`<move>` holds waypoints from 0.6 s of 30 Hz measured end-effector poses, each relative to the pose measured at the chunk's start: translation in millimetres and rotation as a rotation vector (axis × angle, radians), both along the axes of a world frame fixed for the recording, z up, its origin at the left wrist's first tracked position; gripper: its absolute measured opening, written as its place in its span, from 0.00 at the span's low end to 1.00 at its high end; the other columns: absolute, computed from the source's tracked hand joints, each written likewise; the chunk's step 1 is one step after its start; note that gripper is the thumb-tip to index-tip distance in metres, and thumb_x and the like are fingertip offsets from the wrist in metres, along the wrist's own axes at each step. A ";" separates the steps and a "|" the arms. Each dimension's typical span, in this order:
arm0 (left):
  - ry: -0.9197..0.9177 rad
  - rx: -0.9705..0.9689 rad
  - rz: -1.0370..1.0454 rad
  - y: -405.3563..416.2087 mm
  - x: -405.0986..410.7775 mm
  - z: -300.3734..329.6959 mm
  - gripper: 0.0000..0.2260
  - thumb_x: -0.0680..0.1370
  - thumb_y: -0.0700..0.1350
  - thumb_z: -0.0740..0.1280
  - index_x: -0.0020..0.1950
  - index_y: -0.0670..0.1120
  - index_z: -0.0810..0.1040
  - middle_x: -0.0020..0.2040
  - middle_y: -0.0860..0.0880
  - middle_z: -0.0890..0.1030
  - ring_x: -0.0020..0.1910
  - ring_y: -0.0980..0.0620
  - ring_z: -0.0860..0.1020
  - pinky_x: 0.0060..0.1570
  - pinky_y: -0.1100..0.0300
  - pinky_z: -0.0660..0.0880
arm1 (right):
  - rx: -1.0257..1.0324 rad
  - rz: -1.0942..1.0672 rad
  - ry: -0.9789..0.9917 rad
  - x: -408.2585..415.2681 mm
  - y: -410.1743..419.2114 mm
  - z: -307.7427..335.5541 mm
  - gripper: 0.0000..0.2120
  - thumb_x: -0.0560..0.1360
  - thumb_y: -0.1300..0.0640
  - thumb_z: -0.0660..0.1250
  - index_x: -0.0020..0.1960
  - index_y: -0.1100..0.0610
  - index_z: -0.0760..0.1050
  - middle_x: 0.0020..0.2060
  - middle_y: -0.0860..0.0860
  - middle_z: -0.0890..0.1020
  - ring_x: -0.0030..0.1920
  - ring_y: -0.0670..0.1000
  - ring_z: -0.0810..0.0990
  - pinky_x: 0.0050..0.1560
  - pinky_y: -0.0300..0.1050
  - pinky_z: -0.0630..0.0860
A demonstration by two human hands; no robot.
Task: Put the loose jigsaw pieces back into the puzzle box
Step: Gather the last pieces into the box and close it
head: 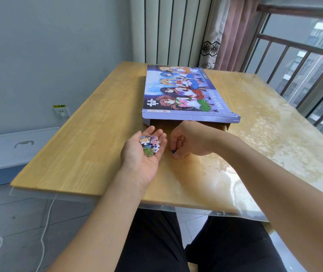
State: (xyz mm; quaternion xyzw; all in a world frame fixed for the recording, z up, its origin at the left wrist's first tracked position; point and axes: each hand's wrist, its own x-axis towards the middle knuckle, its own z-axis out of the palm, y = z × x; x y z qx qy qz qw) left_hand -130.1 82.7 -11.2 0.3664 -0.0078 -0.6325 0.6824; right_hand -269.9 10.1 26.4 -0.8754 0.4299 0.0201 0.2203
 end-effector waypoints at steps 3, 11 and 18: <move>-0.001 0.002 -0.005 0.3 -0.1 -0.1 0.17 0.87 0.46 0.55 0.57 0.37 0.79 0.54 0.36 0.81 0.49 0.43 0.82 0.58 0.51 0.79 | 0.000 0.016 0.029 0.7 -1.0 1.6 0.10 0.70 0.55 0.79 0.41 0.46 0.78 0.39 0.45 0.82 0.40 0.48 0.81 0.43 0.41 0.77; 0.008 -0.003 -0.004 0.6 -0.9 -0.1 0.17 0.87 0.46 0.55 0.57 0.36 0.78 0.55 0.36 0.81 0.50 0.42 0.81 0.58 0.51 0.79 | -0.059 0.034 -0.068 -5.9 7.4 -3.1 0.11 0.68 0.56 0.81 0.42 0.49 0.78 0.38 0.43 0.82 0.40 0.47 0.81 0.41 0.40 0.77; 0.008 0.003 -0.014 -0.6 -7.9 1.4 0.16 0.87 0.46 0.55 0.56 0.37 0.78 0.51 0.38 0.81 0.47 0.45 0.81 0.53 0.53 0.79 | 0.447 -0.257 -0.824 -20.0 20.3 6.5 0.11 0.70 0.68 0.77 0.48 0.59 0.78 0.37 0.55 0.82 0.37 0.51 0.80 0.35 0.41 0.75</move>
